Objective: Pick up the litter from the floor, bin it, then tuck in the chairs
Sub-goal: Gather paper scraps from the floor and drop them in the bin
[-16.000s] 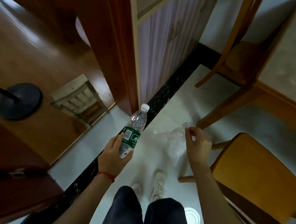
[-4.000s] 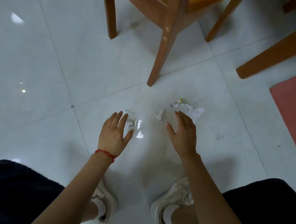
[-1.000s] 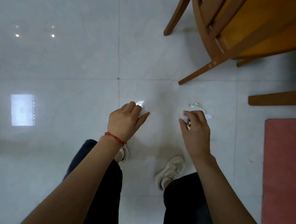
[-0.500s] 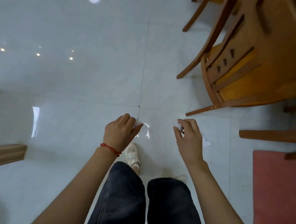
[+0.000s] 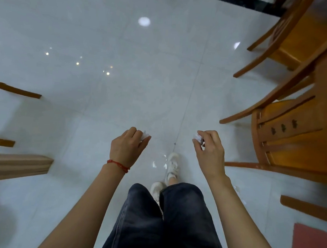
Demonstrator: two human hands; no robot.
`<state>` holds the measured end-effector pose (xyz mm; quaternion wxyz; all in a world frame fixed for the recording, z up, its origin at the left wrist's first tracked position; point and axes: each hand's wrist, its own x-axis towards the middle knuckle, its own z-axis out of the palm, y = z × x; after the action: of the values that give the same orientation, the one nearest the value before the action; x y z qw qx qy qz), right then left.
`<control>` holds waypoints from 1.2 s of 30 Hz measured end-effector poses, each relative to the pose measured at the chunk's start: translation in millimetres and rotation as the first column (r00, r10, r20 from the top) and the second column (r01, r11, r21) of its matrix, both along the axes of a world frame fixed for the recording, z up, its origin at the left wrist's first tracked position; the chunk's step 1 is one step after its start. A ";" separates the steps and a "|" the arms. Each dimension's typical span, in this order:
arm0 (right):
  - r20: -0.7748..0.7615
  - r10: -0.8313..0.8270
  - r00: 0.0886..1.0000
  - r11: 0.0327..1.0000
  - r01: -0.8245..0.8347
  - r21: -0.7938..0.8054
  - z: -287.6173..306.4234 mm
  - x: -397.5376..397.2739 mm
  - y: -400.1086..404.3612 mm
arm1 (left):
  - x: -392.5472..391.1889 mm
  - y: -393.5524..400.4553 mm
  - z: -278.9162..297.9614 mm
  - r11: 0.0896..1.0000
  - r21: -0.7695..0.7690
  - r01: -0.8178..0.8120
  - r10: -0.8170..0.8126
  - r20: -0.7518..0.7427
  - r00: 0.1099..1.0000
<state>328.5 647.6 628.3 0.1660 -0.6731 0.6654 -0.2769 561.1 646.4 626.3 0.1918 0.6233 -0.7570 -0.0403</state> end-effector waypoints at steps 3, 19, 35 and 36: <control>0.001 0.007 1.000 1.000 -0.007 0.000 1.4 6.3 -40.9 | 1.5 -35.9 3.5 0.998 0.044 -0.039 0.039 0.000 0.999; 0.073 0.112 0.991 0.993 -0.108 -0.056 33.8 50.8 -323.0 | 47.8 -294.5 41.1 0.983 -0.105 -0.150 0.146 -0.045 0.988; 0.088 0.052 0.995 0.996 -0.046 -0.076 39.6 178.4 -606.9 | 173.0 -589.9 45.5 0.995 -0.081 -0.050 0.050 0.001 0.999; 0.089 0.046 0.995 0.997 -0.040 -0.072 40.4 181.7 -622.0 | 175.9 -606.6 47.5 0.997 -0.061 -0.041 0.041 0.001 0.999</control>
<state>510.1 25.6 668.7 0.1781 -0.6794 0.6324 -0.3268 737.0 39.8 673.8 0.2105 0.6326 -0.7452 -0.0124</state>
